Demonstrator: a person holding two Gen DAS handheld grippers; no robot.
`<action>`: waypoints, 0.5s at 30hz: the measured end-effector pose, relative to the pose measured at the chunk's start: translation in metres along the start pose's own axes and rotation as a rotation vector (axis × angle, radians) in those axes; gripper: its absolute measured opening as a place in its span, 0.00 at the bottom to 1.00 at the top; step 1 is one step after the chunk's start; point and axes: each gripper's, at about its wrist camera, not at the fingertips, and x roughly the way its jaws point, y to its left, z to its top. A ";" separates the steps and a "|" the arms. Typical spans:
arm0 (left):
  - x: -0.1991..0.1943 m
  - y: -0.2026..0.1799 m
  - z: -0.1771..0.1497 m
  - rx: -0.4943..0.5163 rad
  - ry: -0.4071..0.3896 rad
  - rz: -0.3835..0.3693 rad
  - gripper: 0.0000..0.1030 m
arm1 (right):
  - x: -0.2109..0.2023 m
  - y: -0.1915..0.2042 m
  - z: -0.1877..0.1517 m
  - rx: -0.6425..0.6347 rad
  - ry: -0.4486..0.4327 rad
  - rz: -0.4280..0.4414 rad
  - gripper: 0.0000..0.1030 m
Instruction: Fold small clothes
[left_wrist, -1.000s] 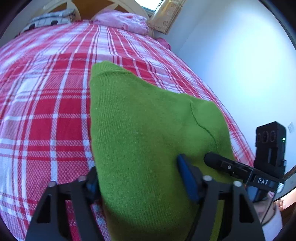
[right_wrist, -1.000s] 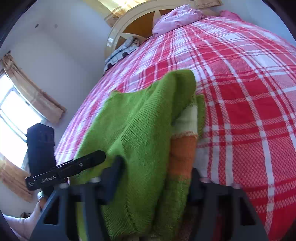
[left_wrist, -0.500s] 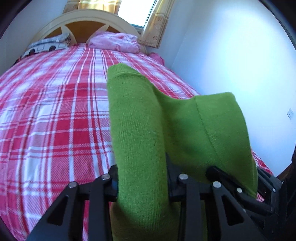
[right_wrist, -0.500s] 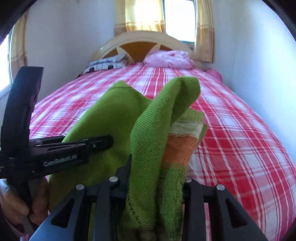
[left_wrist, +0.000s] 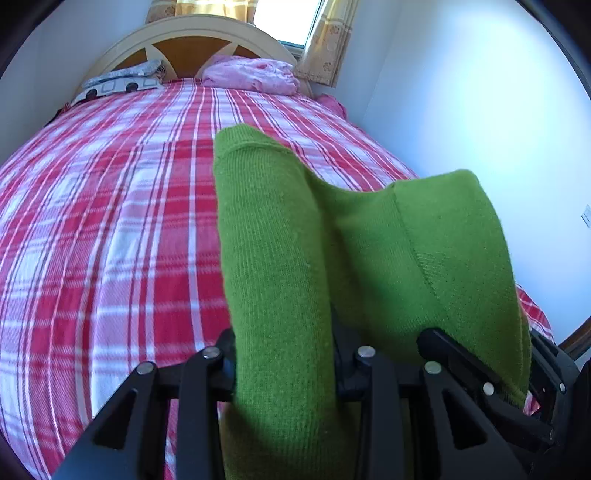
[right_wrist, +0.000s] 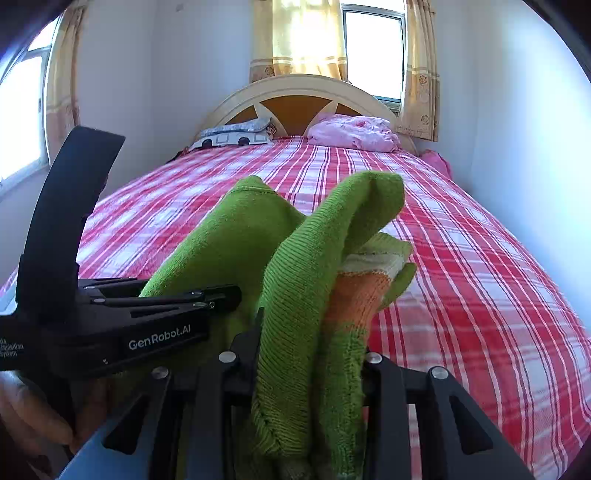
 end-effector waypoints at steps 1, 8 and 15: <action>-0.003 -0.002 -0.004 -0.001 0.004 -0.006 0.34 | -0.006 0.001 -0.004 0.002 0.004 -0.004 0.31; -0.027 -0.031 -0.016 0.056 -0.019 -0.056 0.34 | -0.041 -0.004 -0.015 0.016 -0.012 -0.047 0.31; -0.035 -0.058 -0.020 0.098 -0.027 -0.125 0.34 | -0.074 -0.020 -0.020 0.011 -0.020 -0.104 0.31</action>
